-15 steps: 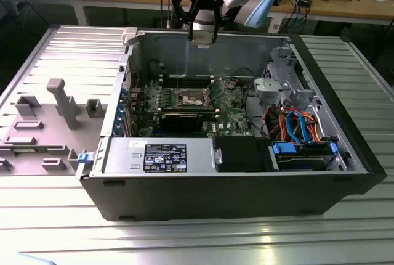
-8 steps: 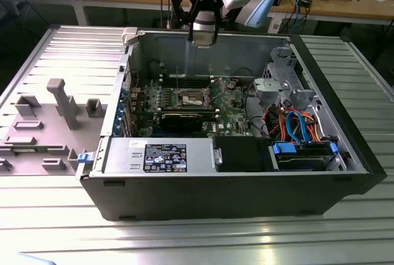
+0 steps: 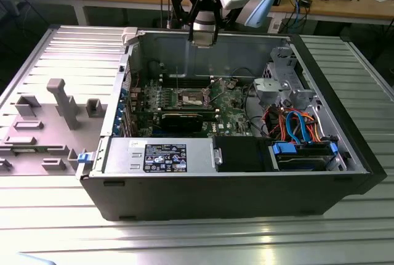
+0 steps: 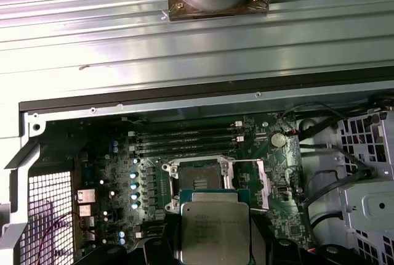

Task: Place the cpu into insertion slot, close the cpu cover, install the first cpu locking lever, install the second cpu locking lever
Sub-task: 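Place the cpu into insertion slot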

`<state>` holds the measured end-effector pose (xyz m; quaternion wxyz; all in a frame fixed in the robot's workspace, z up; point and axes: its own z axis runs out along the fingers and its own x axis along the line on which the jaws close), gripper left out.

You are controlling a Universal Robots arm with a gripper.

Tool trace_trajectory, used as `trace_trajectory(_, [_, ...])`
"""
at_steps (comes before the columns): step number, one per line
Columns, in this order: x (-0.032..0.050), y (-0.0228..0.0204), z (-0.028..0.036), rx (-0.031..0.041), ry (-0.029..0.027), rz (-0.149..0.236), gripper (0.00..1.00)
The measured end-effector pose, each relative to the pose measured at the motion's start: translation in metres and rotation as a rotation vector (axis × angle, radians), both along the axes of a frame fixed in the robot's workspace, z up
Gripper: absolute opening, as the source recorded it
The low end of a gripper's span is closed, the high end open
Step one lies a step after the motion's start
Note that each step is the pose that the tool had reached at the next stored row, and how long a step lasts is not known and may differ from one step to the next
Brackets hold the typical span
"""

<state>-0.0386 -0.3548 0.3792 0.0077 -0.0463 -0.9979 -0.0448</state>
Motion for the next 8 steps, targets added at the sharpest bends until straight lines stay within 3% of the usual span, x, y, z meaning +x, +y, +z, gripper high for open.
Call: trace_trajectory(8, [0.0, 0.0, 0.0, -0.0001, 0.0, -0.004, 0.54])
